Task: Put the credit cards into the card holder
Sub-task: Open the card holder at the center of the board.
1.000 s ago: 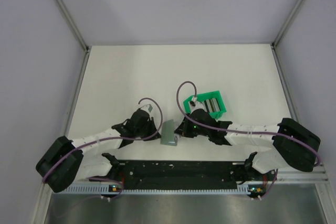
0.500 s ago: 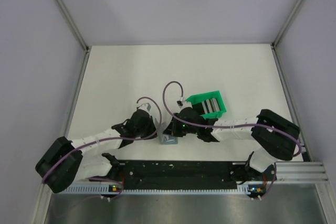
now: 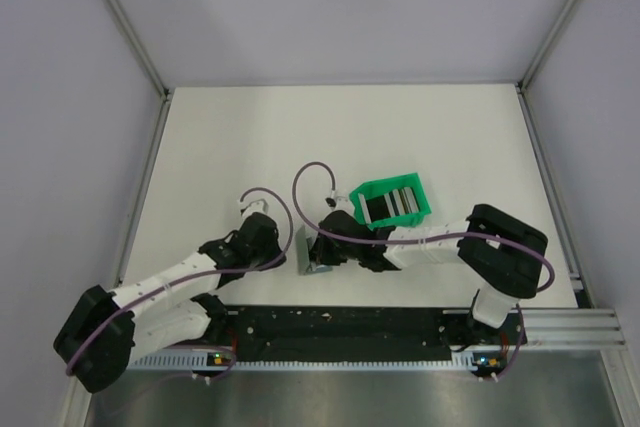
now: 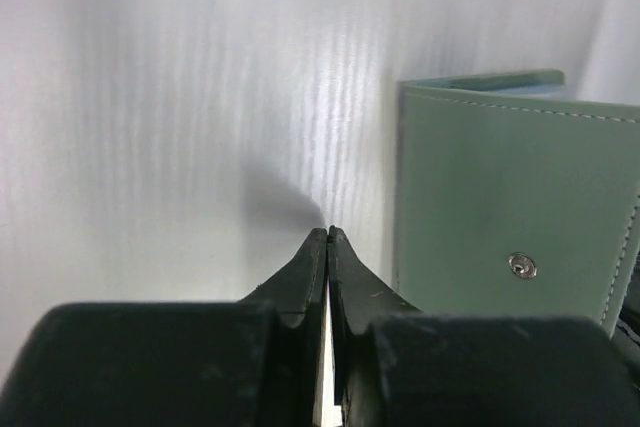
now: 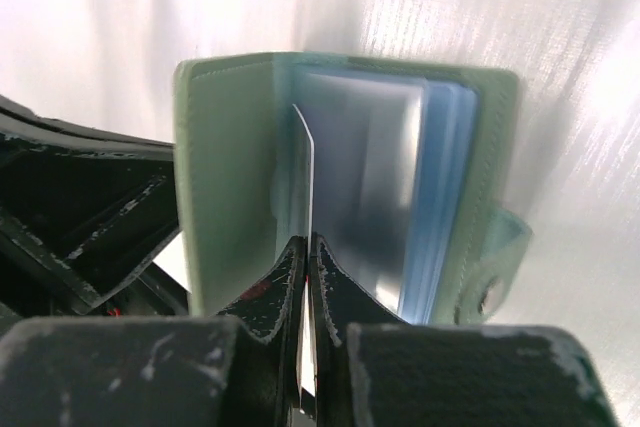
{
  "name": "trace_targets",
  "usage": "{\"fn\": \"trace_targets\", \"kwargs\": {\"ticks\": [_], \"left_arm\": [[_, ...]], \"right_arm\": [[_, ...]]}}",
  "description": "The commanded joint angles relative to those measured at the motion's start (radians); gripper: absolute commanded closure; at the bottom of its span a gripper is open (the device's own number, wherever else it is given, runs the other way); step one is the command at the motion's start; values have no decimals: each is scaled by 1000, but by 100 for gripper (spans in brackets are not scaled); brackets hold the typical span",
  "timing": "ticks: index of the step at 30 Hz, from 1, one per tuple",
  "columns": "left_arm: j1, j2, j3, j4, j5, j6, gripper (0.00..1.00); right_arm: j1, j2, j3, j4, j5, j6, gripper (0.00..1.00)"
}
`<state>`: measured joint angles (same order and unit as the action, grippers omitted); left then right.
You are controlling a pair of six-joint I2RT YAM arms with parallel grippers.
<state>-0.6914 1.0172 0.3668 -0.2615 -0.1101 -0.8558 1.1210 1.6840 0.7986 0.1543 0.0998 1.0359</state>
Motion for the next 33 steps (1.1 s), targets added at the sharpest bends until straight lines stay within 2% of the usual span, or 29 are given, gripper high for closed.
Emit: {"fn": "trace_targets", "kwargs": {"ticks": [1, 3, 8, 9, 15, 24, 30, 33], "left_arm": [[16, -80, 52, -154, -74, -22, 91], [18, -130, 57, -163, -77, -19, 84], [18, -262, 70, -130, -39, -20, 36], [18, -272, 78, -124, -34, -25, 30], [18, -237, 129, -62, 3, -19, 18], [18, -140, 167, -39, 58, 29, 17], [16, -63, 184, -67, 76, 47, 30], [16, -71, 175, -76, 64, 47, 41]], "right_arm": [[11, 37, 40, -56, 52, -14, 100], [10, 42, 42, -49, 49, -17, 100], [10, 42, 44, -35, 43, -27, 100], [11, 43, 44, -33, 43, -30, 100], [11, 43, 44, -19, 37, -34, 100], [10, 40, 40, -6, 35, -34, 100], [11, 39, 40, -1, 35, -36, 100], [11, 40, 40, -1, 34, -36, 100]]}}
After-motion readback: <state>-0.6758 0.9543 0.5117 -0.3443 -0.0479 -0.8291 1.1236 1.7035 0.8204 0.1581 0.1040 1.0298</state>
